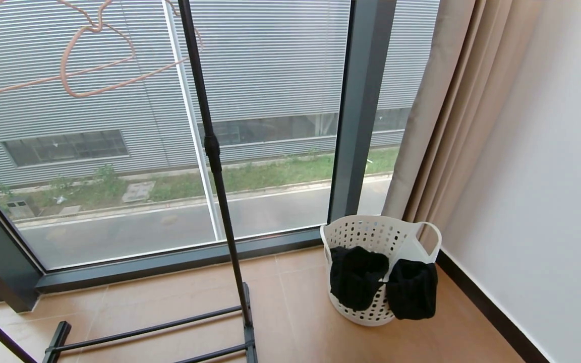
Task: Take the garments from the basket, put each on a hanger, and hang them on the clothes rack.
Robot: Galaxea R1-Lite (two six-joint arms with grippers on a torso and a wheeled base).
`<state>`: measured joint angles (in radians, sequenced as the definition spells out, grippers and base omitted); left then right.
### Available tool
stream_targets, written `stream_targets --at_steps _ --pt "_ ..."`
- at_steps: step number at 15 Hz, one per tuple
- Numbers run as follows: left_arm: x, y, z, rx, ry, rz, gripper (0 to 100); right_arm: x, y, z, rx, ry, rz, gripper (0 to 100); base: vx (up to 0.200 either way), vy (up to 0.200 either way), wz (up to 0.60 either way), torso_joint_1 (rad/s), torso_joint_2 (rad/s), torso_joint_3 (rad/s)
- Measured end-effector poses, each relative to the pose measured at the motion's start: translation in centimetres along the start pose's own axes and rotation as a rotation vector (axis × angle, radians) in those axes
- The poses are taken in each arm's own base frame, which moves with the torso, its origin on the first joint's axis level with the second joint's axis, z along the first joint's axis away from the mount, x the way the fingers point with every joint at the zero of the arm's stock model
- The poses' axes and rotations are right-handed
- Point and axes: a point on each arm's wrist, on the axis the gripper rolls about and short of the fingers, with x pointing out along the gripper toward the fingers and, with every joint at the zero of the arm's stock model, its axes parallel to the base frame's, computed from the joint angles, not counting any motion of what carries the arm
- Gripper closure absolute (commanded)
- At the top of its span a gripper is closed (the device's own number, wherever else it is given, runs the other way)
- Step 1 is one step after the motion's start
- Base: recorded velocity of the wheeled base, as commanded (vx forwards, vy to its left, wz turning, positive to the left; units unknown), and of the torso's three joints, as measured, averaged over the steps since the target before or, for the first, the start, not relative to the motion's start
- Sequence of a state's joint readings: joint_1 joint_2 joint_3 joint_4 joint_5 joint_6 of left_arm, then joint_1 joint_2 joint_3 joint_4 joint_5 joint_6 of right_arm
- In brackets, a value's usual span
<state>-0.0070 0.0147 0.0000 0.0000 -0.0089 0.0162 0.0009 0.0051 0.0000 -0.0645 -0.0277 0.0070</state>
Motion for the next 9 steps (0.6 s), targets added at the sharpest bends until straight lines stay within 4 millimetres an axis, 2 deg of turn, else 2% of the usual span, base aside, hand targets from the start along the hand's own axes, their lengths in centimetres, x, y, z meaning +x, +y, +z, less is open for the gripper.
stream_targets --at_steps 2,6,9 --pt "0.0 0.0 0.01 0.0 -0.001 0.001 0 0.0 0.0 -0.01 -0.003 0.001 0.0 0 0.2 0.0 0.0 0.0 0.01 0.005" --pt "0.0 0.0 0.02 -0.004 -0.003 0.002 0 0.0 0.0 -0.01 -0.001 0.001 0.0 0 0.0 0.0 0.0 0.0 0.0 0.0" --pt "0.0 0.0 0.03 -0.004 -0.003 0.002 0 0.0 0.0 -0.01 -0.003 0.001 0.001 0 0.0 0.0 -0.6 0.001 0.0 0.002"
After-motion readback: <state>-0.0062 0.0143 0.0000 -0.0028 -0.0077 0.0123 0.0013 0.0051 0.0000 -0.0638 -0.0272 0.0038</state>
